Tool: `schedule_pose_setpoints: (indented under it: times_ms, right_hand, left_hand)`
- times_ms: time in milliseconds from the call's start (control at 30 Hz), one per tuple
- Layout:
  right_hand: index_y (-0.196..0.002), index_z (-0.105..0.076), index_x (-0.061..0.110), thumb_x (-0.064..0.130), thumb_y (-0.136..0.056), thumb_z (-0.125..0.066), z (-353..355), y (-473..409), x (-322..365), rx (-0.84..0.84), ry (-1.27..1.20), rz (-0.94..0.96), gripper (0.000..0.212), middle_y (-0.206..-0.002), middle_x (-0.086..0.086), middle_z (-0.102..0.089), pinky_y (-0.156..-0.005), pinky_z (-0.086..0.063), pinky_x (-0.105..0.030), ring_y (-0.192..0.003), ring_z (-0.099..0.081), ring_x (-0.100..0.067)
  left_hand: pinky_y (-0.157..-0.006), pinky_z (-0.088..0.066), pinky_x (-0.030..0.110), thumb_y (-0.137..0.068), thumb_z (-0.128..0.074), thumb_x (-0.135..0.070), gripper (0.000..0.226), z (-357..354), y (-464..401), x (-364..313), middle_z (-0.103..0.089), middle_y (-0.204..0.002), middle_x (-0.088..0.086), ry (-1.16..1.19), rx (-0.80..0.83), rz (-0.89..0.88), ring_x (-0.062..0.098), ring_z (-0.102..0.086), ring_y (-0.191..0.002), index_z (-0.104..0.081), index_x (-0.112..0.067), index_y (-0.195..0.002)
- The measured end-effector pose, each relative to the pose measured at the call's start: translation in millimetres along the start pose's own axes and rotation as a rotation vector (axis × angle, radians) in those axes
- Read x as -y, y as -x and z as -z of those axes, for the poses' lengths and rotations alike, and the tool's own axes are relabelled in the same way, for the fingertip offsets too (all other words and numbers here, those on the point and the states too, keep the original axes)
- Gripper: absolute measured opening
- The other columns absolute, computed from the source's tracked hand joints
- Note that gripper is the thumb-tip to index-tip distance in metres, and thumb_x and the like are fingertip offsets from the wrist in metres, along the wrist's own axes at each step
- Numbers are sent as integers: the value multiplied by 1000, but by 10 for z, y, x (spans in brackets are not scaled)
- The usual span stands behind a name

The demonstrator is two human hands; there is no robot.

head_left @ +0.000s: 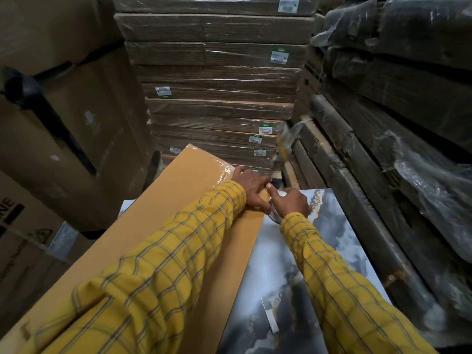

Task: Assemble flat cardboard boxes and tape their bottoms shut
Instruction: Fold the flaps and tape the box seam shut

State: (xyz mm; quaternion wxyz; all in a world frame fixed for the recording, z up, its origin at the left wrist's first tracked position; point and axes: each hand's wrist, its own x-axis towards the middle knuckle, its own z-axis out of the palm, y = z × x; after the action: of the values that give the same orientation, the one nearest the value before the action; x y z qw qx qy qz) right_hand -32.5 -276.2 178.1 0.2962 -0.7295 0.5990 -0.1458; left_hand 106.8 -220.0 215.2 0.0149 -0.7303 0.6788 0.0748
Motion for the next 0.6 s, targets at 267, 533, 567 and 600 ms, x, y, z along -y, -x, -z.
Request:
schedule_pose_setpoints:
  times_ms: [267, 533, 567, 600]
  right_hand:
    - [-108, -73, 18, 82, -79, -52, 63, -167, -224, 25, -181, -69, 73, -116, -10, -71, -101, -46, -44, -113, -61, -34]
    - [-90, -69, 16, 75, -84, -53, 297, -40, -499, 16, -153, -61, 62, -111, -15, -70, -92, -48, -43, -109, -60, -39]
    - [-84, -65, 17, 75, -83, -54, 336, -6, -565, 34, -167, -61, 59, -108, -15, -71, -90, -49, -44, -107, -61, -39]
    - [-80, -63, 16, 75, -80, -55, 370, 25, -634, 59, -180, -72, 59, -105, -15, -71, -88, -50, -44, -105, -61, -39]
  left_hand:
    - [-106, -27, 47, -47, -45, -80, 90, 145, -349, -93, -64, -110, 0, -27, 82, -132, 25, -53, -106, -54, -29, -120]
    - [-121, 4, 53, -52, -45, -75, 91, -1, -353, -243, -59, -122, 5, 153, 79, -309, 23, -47, -123, -53, -23, -126]
    - [-121, 6, 53, -54, -46, -75, 87, -26, -362, -280, -58, -120, 5, 171, 79, -338, 23, -47, -123, -54, -24, -125]
    - [-121, 7, 53, -55, -48, -74, 85, -40, -370, -315, -58, -119, 5, 184, 80, -363, 23, -47, -123, -54, -26, -123]
